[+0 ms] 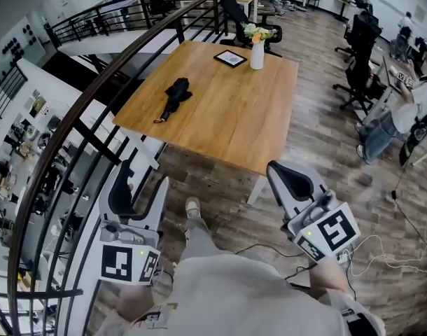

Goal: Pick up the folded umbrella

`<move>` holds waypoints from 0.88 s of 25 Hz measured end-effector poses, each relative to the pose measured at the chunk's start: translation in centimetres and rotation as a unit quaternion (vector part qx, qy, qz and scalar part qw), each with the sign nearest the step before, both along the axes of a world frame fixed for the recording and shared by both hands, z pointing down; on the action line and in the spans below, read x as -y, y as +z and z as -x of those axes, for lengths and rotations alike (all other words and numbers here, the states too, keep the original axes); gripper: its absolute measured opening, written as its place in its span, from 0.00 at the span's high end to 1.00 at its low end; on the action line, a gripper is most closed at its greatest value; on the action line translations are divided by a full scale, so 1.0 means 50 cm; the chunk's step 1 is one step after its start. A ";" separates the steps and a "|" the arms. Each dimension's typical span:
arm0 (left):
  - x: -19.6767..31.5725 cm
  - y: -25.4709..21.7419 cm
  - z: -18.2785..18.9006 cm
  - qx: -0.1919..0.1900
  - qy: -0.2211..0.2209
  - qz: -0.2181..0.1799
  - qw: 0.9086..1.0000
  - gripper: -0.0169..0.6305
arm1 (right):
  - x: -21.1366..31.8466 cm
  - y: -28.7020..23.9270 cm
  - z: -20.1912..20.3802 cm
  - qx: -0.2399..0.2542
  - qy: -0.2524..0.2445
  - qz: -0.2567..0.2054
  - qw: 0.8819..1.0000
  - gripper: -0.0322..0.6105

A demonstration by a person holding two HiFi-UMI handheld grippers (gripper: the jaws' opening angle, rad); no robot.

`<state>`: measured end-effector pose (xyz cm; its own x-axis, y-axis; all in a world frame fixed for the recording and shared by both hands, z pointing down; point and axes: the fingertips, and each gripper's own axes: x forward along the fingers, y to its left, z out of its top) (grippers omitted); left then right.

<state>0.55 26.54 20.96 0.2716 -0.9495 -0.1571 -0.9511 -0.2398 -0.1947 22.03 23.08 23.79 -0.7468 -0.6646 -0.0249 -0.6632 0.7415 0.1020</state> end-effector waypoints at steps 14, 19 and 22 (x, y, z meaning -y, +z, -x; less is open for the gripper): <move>0.263 0.051 0.198 0.012 -0.014 0.019 1.000 0.49 | 0.255 0.044 0.198 -0.024 0.004 0.007 1.000 0.91; 0.389 0.074 0.288 0.009 -0.020 0.039 0.999 0.49 | 0.386 0.048 0.285 -0.014 0.011 0.013 1.000 0.91; 0.468 0.083 0.357 0.011 -0.025 0.056 0.998 0.49 | 0.465 0.046 0.350 -0.020 0.017 0.010 1.000 0.91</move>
